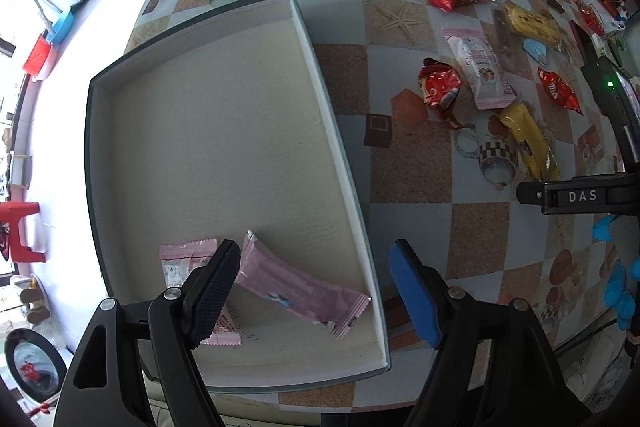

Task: Organize snacks
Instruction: 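Withdraw both tools from the tray back over the table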

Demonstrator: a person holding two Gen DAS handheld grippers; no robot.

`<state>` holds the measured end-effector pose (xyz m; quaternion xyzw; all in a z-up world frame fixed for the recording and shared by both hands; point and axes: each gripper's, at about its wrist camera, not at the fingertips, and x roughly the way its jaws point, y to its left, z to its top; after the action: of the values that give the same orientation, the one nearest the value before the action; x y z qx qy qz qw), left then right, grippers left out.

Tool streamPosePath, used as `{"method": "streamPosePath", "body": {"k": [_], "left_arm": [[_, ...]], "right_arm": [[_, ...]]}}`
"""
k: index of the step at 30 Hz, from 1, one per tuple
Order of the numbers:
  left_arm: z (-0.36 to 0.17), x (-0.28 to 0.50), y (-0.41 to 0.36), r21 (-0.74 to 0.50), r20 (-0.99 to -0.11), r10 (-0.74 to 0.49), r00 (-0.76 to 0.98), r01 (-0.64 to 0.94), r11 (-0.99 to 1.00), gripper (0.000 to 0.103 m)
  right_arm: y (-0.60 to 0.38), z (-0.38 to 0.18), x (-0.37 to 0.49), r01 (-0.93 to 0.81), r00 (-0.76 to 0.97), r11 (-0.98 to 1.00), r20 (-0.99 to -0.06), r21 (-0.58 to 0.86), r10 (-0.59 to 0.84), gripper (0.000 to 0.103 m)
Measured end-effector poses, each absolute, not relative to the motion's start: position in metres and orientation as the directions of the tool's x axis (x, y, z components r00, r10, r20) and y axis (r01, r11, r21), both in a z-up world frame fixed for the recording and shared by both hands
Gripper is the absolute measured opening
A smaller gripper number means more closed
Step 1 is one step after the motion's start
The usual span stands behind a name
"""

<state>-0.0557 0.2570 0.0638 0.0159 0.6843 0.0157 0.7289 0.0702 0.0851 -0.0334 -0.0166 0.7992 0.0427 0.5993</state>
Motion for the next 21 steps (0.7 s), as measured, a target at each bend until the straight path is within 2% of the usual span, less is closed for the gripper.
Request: {"method": "streamPosePath", "body": {"k": [8, 21], "left_arm": [[0.072, -0.036, 0.210, 0.040, -0.997, 0.033, 0.076, 0.089, 0.995, 0.080], [0.065, -0.020, 0.189, 0.006, -0.999, 0.001, 0.049, 0.114, 0.994, 0.080]], "right_arm": [[0.003, -0.044, 0.060, -0.044, -0.265, 0.998, -0.964, 0.046, 0.033, 0.103], [-0.135, -0.047, 0.062, 0.036, -0.243, 0.998, -0.969, 0.046, 0.054, 0.103]]}}
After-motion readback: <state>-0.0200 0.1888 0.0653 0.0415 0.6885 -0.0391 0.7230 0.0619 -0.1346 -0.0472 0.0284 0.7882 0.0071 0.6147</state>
